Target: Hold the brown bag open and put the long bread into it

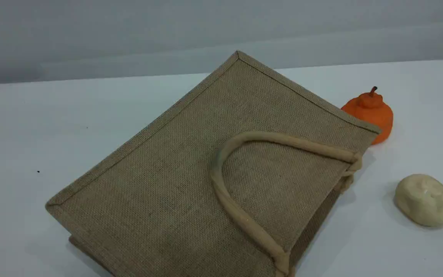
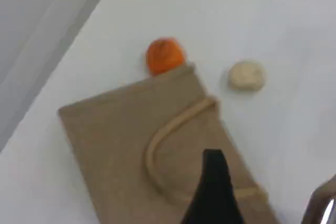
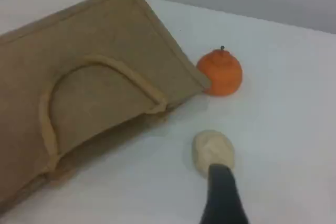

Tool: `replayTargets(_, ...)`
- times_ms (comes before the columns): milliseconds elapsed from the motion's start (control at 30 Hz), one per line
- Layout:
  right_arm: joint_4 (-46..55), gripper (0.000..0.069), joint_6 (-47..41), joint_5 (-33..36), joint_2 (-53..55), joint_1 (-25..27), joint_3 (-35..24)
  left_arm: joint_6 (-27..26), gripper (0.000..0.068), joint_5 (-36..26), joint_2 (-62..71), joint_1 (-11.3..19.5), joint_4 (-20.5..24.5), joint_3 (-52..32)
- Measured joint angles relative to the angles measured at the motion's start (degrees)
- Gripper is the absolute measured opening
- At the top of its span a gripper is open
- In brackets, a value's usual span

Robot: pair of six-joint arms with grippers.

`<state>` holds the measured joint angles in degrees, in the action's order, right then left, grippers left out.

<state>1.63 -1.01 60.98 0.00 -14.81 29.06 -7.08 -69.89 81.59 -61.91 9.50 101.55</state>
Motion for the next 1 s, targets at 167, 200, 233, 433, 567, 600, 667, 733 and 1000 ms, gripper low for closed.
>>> replayTargets(167,-0.2,0.0407,0.0,0.0,0.0,-0.7,0.0,1.6,0.0502,0.0,-4.5,0.0,-0.4,-10.5)
replayTargets(200,-0.2,0.0407,0.0,0.0,0.0,-0.7,0.0,2.3,0.0502,0.0,-5.8,0.0,-0.4,-12.5)
replayTargets(233,-0.2,0.0407,0.0,0.0,0.0,-0.7,0.0,3.0,0.0502,0.1,-7.0,0.0,-0.4,-14.9)
replayTargets(433,-0.2,0.0407,0.0,0.0,0.0,-0.7,0.0,7.7,0.0502,0.1,-17.1,0.0,-0.5,-28.6)
replayTargets(567,-0.1,0.0407,0.0,0.0,0.0,-0.7,0.0,11.7,0.0502,0.1,-25.8,0.0,-1.5,-37.1)
replayTargets(600,-0.1,0.0407,0.0,0.0,0.0,-0.7,0.0,11.8,0.0502,0.1,-27.9,0.0,-2.2,-39.2)
replayTargets(667,-0.1,0.0407,0.0,0.0,0.0,-0.7,0.0,12.0,0.0502,-0.1,-33.2,0.0,-3.4,-42.8)
replayTargets(733,-0.1,0.0407,0.0,0.0,0.0,-0.7,0.0,12.5,0.0502,-0.2,-38.4,0.0,-4.8,-46.8)
replayTargets(1000,-0.2,0.0407,0.0,0.0,0.0,-0.7,0.0,19.5,0.0502,-0.2,-57.7,0.0,-2.1,-60.6)
